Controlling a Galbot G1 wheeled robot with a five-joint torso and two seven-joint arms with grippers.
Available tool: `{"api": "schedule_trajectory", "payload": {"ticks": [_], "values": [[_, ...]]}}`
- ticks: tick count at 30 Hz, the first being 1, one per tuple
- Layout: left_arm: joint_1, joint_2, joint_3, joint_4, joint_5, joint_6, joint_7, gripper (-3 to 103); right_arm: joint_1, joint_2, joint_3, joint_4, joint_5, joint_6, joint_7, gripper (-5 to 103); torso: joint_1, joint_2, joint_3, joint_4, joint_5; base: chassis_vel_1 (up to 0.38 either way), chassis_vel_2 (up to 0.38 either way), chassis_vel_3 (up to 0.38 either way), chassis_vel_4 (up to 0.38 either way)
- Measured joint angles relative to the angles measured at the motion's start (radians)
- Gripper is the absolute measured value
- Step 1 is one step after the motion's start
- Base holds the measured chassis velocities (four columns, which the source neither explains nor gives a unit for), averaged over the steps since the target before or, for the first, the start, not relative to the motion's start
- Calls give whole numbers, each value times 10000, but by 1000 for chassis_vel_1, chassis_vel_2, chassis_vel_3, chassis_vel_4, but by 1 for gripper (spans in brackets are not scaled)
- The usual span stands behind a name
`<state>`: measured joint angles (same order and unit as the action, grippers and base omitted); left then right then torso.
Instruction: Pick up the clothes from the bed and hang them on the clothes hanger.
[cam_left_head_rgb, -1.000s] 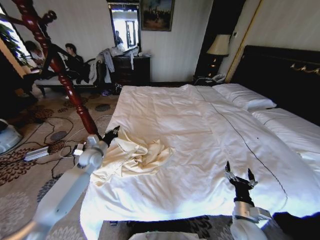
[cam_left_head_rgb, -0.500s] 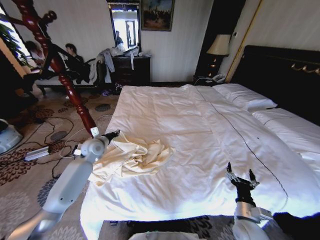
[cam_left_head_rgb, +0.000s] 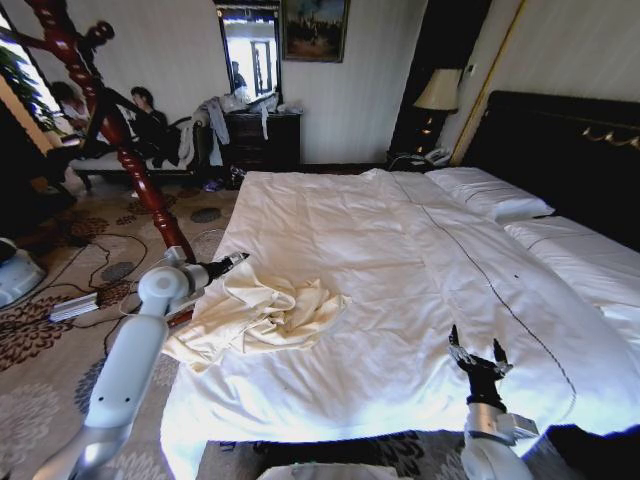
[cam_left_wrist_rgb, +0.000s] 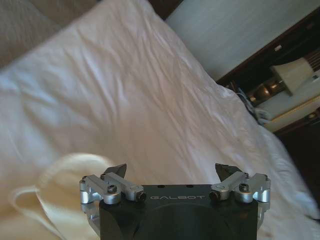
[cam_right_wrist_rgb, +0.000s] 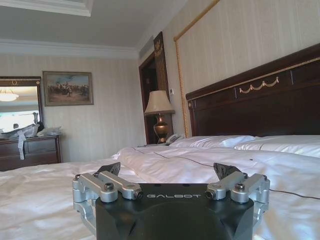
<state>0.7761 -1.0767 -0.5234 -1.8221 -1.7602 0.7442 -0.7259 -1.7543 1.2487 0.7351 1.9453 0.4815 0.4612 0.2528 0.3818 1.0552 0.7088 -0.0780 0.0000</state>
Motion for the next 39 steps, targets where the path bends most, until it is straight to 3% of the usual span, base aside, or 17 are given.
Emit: {"api": "schedule_trajectory", "payload": {"ticks": [1,4,6,7,11,15,19,25,31,32,34,38,39], "values": [[148,-44,-85,-142,-202,-6,-300,100,0,22,3,0,-4,0,0,100,0,0,0,1,1,0,0,0,0],[364,-77,-150,-278,-108,-20,-403,100,-7,48,15,3,-7,2,-1,100,0,0,0,1,0,0,0,0,0],[761,-92,-156,-546,635,-64,-314,100,-50,98,63,31,-15,19,-1,100,0,0,0,-2,0,0,0,0,0],[1144,-113,-146,-701,1468,-311,1,100,-58,113,75,34,-18,29,-1,100,0,0,0,-2,1,0,0,0,0],[1714,-314,-269,-787,2186,-742,-14,100,-55,129,76,41,-25,36,-1,100,0,0,0,6,-1,0,0,0,0],[2795,-1191,-604,-1078,3326,-1545,-271,100,-74,136,60,94,-37,38,-2,100,-1,0,0,3,0,0,0,0,0],[2973,-1774,-790,-1175,3951,-2060,-272,102,-137,83,64,113,-63,38,-1,100,-1,0,0,1,0,0,0,0,0],[2524,-2311,-956,-910,4115,-2240,-319,97,-203,70,31,176,-139,26,-1,100,0,0,0,0,1,0,0,0,0],[1826,-2750,-702,-196,4236,-2097,-335,84,-249,57,-9,198,-217,5,0,100,0,-1,0,-1,1,0,0,0,0],[1766,-2940,-657,-19,4352,-2094,-335,74,-266,28,-2,199,-217,4,0,100,0,0,0,0,1,0,0,0,0],[1755,-3111,-633,80,4416,-2060,-343,74,-278,-4,17,202,-212,2,1,100,0,0,0,0,0,0,0,0,0],[1865,-3457,-563,78,4570,-1795,-378,52,-291,-114,115,206,-139,-5,7,100,0,-1,0,1,0,0,0,0,0],[1865,-3457,-563,78,4570,-1795,-378,52,-291,-114,115,206,-139,-5,7,100,0,-1,0,1,0,0,0,0,0]]}}
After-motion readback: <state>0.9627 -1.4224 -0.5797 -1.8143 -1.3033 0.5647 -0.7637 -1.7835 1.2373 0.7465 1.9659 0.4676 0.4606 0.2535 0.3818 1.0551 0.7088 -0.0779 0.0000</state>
